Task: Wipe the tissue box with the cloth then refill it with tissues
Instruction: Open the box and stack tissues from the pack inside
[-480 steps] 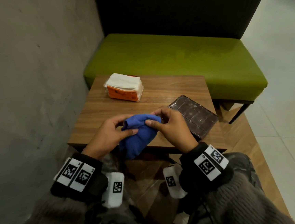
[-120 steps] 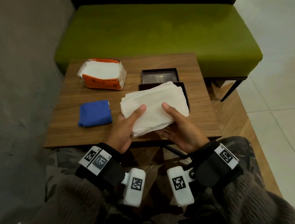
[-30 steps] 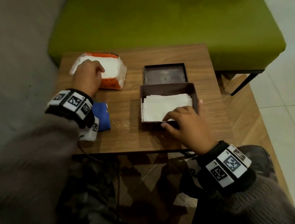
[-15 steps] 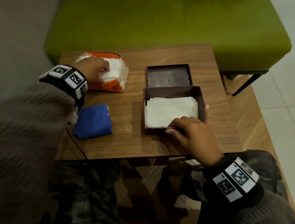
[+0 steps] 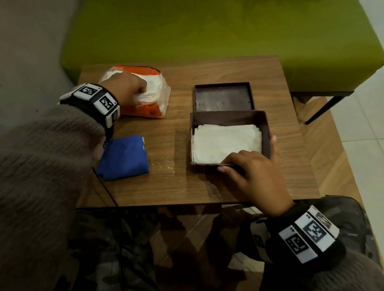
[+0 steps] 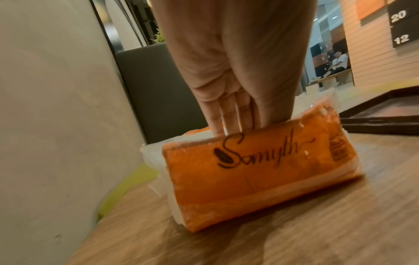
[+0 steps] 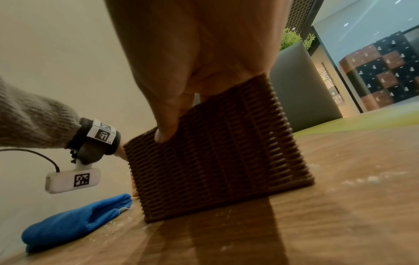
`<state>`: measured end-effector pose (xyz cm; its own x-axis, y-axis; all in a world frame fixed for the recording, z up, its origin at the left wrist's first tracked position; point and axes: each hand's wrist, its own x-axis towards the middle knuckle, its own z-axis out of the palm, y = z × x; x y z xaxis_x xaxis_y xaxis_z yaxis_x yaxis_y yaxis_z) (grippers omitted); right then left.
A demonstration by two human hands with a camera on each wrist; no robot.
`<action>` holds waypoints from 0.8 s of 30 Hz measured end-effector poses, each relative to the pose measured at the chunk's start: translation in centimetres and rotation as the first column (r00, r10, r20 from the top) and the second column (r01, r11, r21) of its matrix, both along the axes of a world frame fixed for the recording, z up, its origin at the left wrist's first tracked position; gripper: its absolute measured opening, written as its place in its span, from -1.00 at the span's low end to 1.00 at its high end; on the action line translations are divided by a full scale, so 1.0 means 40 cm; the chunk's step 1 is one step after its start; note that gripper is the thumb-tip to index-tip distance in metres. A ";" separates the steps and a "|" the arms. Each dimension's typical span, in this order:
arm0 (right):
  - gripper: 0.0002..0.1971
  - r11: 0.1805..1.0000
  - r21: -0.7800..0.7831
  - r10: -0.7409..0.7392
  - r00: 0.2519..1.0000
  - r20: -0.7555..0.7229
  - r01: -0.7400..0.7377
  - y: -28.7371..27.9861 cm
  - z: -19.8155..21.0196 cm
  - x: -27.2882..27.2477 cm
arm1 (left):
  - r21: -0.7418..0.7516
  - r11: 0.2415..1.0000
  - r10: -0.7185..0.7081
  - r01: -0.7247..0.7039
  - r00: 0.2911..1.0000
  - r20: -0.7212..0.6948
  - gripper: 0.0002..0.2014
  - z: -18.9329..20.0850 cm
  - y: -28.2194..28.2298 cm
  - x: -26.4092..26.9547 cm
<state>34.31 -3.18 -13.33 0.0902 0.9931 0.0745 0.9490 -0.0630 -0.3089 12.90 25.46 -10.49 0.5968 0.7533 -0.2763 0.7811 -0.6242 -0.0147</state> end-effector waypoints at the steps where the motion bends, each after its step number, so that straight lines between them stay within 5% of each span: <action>1: -0.53 1.000 -0.001 0.000 1.000 -0.001 0.000 0.002 0.000 0.000 | -0.004 1.000 -0.001 0.001 1.000 0.014 -0.88 0.006 -0.001 0.002; 15: -0.56 1.000 0.011 -0.007 1.000 -0.008 0.007 0.002 -0.006 0.001 | 0.017 0.997 0.080 -0.080 0.997 -0.009 -0.93 0.031 -0.025 0.022; 24: -0.53 1.000 0.008 0.001 1.000 -0.017 -0.001 0.002 -0.002 0.000 | 0.150 0.966 0.158 -0.212 0.939 0.307 -0.78 0.078 -0.048 -0.004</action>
